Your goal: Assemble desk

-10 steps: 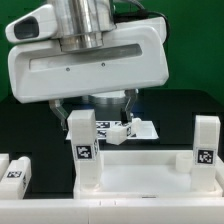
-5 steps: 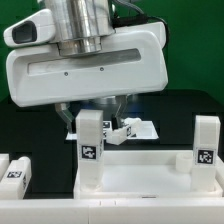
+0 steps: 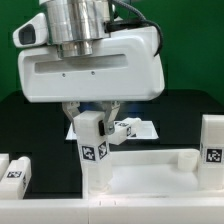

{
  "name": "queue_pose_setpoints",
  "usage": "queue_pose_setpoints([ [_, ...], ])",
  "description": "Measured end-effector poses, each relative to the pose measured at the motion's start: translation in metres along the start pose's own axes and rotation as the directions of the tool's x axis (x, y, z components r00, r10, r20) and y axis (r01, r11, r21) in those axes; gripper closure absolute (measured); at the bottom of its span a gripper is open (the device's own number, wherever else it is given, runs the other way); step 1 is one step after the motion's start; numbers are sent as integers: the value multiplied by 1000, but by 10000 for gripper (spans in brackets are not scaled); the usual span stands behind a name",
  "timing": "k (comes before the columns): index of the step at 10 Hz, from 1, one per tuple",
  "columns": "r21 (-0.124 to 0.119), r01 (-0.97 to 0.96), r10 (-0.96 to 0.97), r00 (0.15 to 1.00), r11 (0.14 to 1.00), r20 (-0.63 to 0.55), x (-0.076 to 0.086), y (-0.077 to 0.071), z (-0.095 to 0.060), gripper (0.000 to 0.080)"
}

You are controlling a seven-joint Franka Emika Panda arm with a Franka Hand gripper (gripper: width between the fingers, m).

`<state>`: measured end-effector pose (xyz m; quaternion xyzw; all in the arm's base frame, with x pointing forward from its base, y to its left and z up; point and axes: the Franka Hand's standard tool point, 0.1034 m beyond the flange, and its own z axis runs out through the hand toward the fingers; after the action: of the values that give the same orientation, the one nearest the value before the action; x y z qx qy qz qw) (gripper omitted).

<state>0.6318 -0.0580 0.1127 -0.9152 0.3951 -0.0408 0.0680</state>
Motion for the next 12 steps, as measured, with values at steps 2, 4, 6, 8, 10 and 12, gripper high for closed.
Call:
queue_pose_setpoints([
  [2,19,-369,369,929,929,2,1,4,1,514],
  [4,26,-606,605,796,795,20,-2,3,1,514],
  [6,16,-612,612,791,791,27,-4,1,1,512],
  [8,1,-434,433,901,901,33,-7,3,2,401],
  [10,-13,-59,59,996,998,64,-13,4,4,185],
  [12,-5,102,-102,993,995,67,-14,5,4,157],
])
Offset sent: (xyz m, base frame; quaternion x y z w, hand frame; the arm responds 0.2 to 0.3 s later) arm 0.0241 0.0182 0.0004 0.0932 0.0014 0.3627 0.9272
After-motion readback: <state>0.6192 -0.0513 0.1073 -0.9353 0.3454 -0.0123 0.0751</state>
